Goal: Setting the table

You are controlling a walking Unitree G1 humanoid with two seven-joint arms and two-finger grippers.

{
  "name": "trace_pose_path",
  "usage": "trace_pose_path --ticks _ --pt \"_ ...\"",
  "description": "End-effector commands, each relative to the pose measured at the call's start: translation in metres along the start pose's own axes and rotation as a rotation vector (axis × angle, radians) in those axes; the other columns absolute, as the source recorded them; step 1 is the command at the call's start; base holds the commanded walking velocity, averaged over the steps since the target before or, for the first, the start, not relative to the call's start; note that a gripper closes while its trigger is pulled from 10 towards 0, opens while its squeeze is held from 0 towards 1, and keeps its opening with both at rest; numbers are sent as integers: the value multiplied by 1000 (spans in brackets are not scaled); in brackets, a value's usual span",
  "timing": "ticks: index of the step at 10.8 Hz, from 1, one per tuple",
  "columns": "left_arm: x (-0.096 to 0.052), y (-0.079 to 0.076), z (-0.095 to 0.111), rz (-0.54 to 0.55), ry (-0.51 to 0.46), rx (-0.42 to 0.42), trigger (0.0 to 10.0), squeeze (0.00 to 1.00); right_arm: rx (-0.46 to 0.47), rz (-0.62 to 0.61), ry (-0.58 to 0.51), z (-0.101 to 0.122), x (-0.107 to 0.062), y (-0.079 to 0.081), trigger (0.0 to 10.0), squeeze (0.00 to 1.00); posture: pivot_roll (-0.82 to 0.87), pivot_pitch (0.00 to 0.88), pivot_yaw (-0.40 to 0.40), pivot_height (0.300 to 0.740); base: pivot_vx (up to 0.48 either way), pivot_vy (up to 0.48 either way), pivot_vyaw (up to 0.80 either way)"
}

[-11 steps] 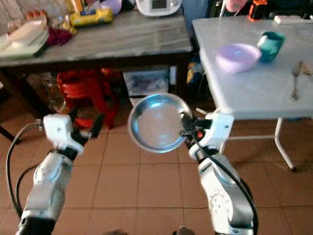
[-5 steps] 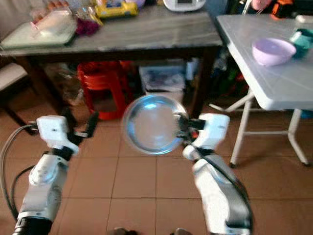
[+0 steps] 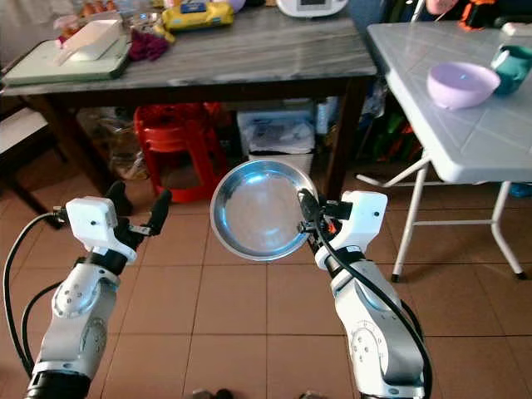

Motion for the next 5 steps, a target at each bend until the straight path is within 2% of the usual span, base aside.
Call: trace_pose_path --ticks 1,5 --pt "-1 0 3 -3 -11 4 10000 0 -4 6 -8 1 0 1 10000 0 -111 137 75 740 446 0 0" --pt "1 -6 4 -23 -13 -8 10000 0 -7 -26 -14 0 -2 -4 10000 0 -115 139 85 740 470 0 0"
Point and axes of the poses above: a point about 5 cm out from each wrist's last joint towards the gripper, its own x axis pointing out of the wrist towards the gripper, its own z axis along the axis of the wrist's last joint, y = z × x, the point moved 3 cm from there along x, pointing out of the wrist towards the gripper, and after that the axes turned 2 degrees about -x, right-handed, at the moved point
